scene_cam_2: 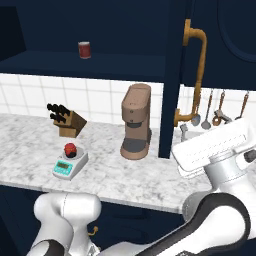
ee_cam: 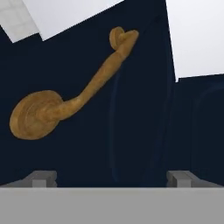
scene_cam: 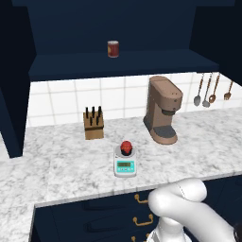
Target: Pick the jam and place it on the digital scale for weighing, and close the cabinet.
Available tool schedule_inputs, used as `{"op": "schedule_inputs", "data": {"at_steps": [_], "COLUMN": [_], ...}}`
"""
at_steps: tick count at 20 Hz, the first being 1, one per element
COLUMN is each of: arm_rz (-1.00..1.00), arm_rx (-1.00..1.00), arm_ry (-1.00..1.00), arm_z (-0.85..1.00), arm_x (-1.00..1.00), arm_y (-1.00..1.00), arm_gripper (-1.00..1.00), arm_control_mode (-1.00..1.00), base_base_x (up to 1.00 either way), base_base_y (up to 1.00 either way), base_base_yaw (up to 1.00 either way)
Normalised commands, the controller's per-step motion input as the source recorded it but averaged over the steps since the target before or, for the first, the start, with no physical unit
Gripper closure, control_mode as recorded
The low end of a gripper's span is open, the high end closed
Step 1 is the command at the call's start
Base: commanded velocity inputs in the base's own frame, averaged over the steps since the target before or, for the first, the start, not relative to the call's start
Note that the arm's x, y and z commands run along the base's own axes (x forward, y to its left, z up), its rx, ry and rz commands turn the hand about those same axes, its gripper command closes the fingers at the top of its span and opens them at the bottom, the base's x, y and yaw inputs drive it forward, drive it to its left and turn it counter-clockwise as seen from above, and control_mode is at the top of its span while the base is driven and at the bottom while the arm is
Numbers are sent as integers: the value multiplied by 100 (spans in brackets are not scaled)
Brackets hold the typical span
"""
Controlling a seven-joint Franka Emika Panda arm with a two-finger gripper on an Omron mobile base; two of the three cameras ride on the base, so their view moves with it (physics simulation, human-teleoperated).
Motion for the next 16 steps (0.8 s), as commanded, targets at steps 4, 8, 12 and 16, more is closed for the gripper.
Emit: {"op": "schedule_inputs", "data": {"at_steps": [4, 8, 12, 16], "arm_rz": [2, 0, -1, -3], "arm_rx": [-21, -25, -27, -22], "arm_ry": [0, 0, 0, 4], "arm_z": [34, 28, 3, -1], "arm_x": [15, 6, 29, 58], "arm_y": [100, 100, 100, 100], "arm_gripper": [-100, -100, -100, -100], "arm_control_mode": [-100, -100, -100, -100], "base_base_x": [0, 0, 0, 0], "base_base_y": [0, 0, 0, 0], "base_base_yaw": [0, 0, 0, 0]}}
